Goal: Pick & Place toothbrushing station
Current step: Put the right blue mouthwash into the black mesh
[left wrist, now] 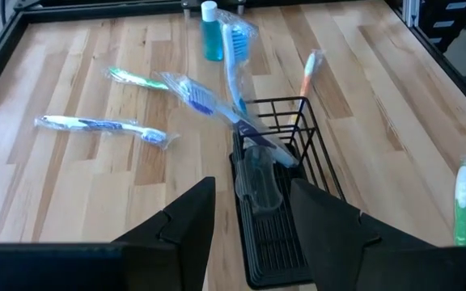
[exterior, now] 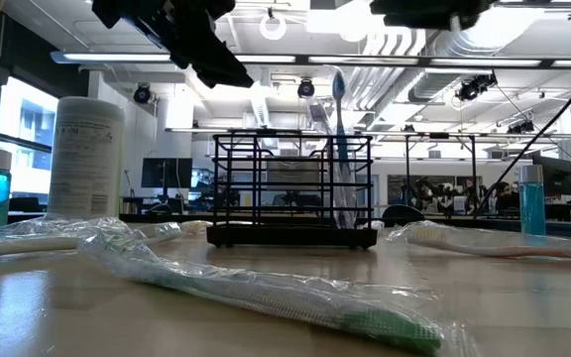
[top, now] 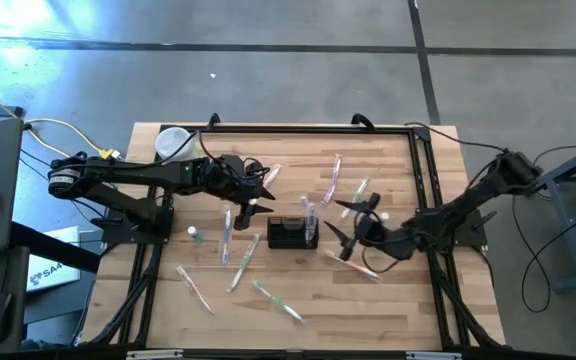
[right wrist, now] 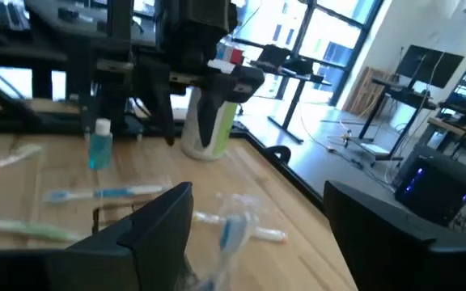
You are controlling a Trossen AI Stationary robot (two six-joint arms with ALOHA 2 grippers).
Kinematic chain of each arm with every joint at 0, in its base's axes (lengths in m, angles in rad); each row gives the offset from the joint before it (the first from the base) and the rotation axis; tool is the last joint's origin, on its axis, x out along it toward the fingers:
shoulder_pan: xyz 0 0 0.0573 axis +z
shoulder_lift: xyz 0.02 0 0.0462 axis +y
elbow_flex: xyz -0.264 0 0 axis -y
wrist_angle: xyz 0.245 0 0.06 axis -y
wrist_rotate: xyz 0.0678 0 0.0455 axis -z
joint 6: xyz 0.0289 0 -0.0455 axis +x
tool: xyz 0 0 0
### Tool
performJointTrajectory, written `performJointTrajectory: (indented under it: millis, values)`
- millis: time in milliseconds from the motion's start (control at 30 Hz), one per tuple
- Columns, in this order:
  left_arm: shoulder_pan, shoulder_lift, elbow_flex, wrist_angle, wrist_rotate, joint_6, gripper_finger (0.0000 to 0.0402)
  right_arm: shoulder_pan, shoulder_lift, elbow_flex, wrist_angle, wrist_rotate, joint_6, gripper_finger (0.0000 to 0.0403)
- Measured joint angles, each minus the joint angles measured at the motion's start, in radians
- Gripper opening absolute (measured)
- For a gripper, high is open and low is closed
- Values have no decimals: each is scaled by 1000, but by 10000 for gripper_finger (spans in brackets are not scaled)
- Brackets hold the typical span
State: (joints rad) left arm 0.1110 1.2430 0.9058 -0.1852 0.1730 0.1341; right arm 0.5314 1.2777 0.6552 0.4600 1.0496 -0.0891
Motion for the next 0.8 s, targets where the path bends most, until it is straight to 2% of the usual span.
performJointTrajectory:
  millis: [100,267,467,667,800]
  values:
    - [0,0,0,-5,0,0,163,56,-70,-1,-114,26,70,271]
    - [0,0,0,-5,0,0,163,138,-190,-1,-357,9,212,270]
    - [0,0,0,-5,-1,-1,163,175,-326,-1,-600,-110,474,270]
    - [0,0,0,-5,-1,-4,163,154,-408,-1,-852,-410,767,270]
    - [0,0,0,-5,-1,-3,163,98,-442,-1,-1037,-699,1003,270]
